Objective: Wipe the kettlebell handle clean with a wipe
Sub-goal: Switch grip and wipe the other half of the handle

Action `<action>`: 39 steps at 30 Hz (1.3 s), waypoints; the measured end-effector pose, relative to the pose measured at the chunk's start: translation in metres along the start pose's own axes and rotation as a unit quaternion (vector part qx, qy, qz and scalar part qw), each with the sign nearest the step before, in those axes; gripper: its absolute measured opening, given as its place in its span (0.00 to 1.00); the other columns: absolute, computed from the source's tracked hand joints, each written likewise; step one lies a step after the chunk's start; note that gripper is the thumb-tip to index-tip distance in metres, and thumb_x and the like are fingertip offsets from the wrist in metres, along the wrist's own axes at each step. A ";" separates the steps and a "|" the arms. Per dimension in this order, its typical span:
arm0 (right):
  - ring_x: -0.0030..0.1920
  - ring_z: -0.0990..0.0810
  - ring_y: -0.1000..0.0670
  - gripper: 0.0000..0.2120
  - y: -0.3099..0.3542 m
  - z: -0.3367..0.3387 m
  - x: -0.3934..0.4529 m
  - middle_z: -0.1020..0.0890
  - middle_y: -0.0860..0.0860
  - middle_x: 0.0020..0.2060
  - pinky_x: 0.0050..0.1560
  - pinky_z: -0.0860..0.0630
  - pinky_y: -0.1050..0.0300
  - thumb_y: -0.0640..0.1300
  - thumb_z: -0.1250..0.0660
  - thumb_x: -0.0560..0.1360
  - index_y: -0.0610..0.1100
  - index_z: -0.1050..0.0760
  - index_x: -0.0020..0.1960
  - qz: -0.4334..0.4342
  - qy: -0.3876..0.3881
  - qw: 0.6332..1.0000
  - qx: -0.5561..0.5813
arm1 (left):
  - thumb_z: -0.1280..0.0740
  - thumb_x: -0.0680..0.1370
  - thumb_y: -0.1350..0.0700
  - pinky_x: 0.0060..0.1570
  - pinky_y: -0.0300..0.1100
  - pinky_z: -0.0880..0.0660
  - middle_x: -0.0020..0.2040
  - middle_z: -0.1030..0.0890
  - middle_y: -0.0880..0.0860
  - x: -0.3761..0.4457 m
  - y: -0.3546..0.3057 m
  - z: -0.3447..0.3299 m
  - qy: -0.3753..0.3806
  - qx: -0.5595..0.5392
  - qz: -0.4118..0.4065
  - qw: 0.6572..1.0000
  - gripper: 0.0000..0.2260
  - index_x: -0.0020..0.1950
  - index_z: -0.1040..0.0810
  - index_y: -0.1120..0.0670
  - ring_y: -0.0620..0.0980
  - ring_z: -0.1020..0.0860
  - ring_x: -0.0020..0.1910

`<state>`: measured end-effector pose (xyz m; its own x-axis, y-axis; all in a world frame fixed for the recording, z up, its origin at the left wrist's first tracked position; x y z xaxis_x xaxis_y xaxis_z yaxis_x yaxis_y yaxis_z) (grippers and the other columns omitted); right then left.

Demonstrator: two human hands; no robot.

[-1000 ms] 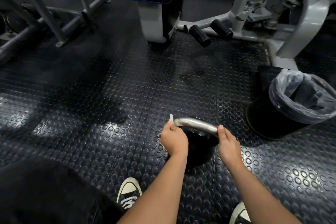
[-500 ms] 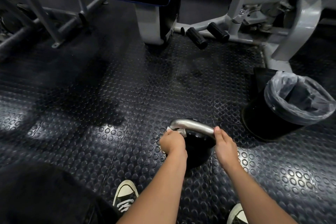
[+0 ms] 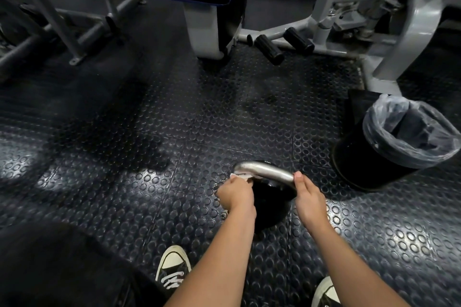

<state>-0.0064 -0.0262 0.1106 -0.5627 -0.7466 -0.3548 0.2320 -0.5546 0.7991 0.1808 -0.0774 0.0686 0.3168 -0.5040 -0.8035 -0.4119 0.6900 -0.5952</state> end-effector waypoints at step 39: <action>0.70 0.32 0.46 0.29 -0.008 -0.002 0.006 0.27 0.49 0.69 0.73 0.38 0.45 0.65 0.49 0.80 0.50 0.31 0.72 -0.005 0.000 1.000 0.009 | 0.41 0.89 0.56 0.52 0.51 0.24 0.50 0.15 0.60 0.005 -0.035 0.014 -0.003 0.273 -0.204 0.940 0.16 0.56 0.15 0.61 0.63 0.18 0.55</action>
<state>-0.0102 -0.0265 0.1014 -0.5656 -0.7409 -0.3621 0.2126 -0.5553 0.8040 0.2089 -0.0969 0.0859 0.3591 -0.7832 -0.5076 0.2450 0.6039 -0.7585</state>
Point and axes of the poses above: each hand's wrist, its own x-axis towards the middle knuckle, its own z-axis out of the back of the hand, y = z × x, the point moved 7 cm from there along x, towards the middle knuckle
